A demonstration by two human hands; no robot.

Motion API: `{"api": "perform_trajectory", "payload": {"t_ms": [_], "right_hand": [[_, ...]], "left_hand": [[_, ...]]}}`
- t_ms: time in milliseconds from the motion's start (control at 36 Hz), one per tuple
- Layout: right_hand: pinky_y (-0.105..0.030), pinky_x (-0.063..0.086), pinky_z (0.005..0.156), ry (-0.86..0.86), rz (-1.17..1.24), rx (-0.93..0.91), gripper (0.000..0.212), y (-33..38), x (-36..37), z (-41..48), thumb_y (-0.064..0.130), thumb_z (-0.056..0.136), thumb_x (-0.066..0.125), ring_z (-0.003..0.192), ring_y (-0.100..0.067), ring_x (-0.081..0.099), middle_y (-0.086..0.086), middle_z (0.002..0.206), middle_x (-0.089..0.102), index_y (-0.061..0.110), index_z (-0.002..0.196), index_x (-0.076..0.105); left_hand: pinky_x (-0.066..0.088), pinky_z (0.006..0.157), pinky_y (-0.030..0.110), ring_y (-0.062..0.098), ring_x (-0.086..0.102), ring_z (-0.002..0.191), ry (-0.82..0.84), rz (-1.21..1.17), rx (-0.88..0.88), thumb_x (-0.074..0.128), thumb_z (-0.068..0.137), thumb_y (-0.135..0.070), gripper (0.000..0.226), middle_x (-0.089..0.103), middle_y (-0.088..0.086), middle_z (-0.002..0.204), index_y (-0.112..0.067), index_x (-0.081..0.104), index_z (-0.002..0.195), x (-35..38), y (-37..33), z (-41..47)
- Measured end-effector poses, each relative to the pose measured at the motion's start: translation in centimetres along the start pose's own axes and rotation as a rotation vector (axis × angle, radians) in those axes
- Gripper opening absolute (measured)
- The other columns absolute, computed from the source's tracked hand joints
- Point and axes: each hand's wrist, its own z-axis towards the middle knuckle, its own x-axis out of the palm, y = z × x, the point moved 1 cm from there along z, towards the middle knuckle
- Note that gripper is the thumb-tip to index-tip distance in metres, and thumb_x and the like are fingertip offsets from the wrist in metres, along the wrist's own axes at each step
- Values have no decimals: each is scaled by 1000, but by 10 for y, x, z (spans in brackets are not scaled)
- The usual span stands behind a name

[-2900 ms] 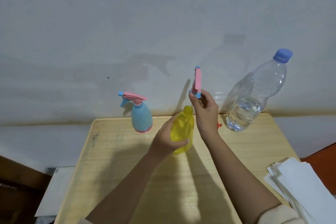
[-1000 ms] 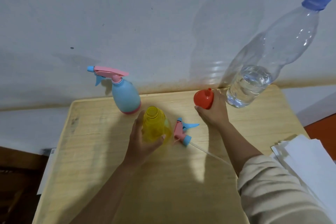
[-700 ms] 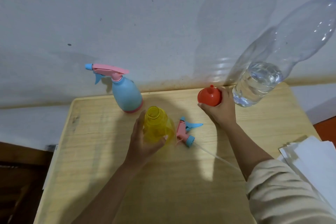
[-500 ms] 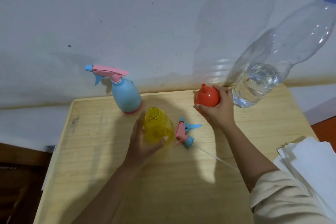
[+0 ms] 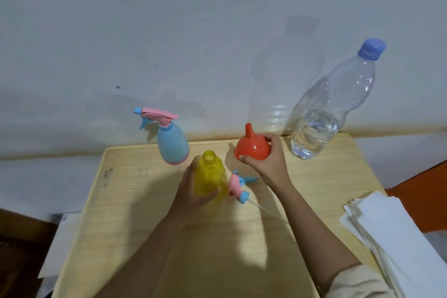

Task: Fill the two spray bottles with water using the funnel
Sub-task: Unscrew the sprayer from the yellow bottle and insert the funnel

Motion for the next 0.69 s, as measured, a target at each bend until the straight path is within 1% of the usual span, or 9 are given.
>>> {"api": "perform_trajectory", "payload": {"t_ms": [28,83,194,278,361,444,556,639,694], "right_hand": [[-21,46,78,0,13,11,75,4,1,-2,22,49,87,101,-14,51,2,113,47,22,112,45],[-17,43,72,1,24,11,75,12,1,-6,17,54,88,99,-13,51,6,109,45,22,111,40],[-16,44,75,4,36,-3,79,26,2,-16,15,58,88,94,-4,49,15,104,40,24,114,33],[-21,48,81,24,98,11,81,33,3,-24,12,60,87,95,-4,53,16,104,42,26,117,32],[-30,52,86,50,131,6,74,40,5,-29,13,61,87,98,-8,55,14,105,46,27,114,37],[-37,50,93,92,100,-50,65,45,9,-31,27,59,84,104,-10,57,11,111,55,29,112,45],[-25,47,92,139,27,-139,70,52,14,-34,36,67,76,111,-6,53,6,122,53,29,130,47],[-11,44,91,201,-42,-224,77,59,17,-35,30,72,79,114,-8,47,2,123,45,27,139,41],[-7,39,92,251,-103,-247,84,65,20,-36,38,69,77,118,-9,43,2,123,43,28,142,37]], "left_hand": [[42,90,9,-10,54,107,15,2,24,72,66,-57,60,55,-36,111,-51,43,118,0,-6,0],[39,81,0,-18,53,99,50,-9,64,69,65,-43,52,57,-37,104,-42,45,111,1,-16,1],[39,78,-1,-20,51,100,72,5,33,67,64,-46,57,52,-25,108,-40,38,113,-2,-18,2],[43,81,4,-11,52,108,84,21,8,69,67,-47,63,52,-34,114,-51,36,120,-4,-12,1],[46,81,7,-8,53,108,76,15,-24,70,66,-48,64,51,-27,117,-56,35,119,-5,-9,-1],[46,82,8,-1,53,110,58,17,-70,70,62,-52,71,49,-22,121,-58,31,121,-6,-3,-3],[38,85,5,7,45,115,8,55,-75,69,57,-56,83,44,-8,128,-47,28,128,-6,4,-7],[36,83,5,0,45,109,-15,67,-84,68,53,-58,85,39,-7,126,-47,27,127,-6,2,-11],[37,85,11,-7,44,106,-31,79,-76,68,53,-57,84,39,-6,123,-50,27,125,-7,3,-13]]}}
